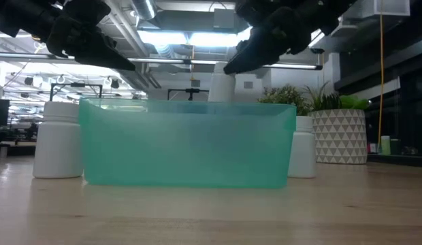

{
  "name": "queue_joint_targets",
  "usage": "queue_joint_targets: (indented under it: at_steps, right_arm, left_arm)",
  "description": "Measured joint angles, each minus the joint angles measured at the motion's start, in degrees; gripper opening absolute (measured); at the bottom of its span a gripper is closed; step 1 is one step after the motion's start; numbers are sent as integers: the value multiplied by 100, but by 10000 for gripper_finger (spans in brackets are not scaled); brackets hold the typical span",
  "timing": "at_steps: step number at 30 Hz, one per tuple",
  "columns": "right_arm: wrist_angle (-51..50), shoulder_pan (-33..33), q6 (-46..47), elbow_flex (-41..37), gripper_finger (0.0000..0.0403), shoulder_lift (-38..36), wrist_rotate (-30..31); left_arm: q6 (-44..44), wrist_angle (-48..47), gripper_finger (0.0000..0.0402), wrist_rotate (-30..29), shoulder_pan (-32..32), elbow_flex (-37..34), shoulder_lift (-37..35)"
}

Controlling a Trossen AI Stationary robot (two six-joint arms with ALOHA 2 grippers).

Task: Pick and place pill bottles into a basket
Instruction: Put the white pill bottle into the green bin

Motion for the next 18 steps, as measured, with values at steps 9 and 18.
queue_joint_targets:
  at_steps: [9, 18]
  right_arm:
    - [238, 4, 1, 2, 149, 406, 7]
    - [567, 4, -9, 0, 149, 953, 237]
  left_arm:
    - [0, 17, 8, -15, -2, 0, -2]
    - [0, 20, 12, -103, -2, 0, 0]
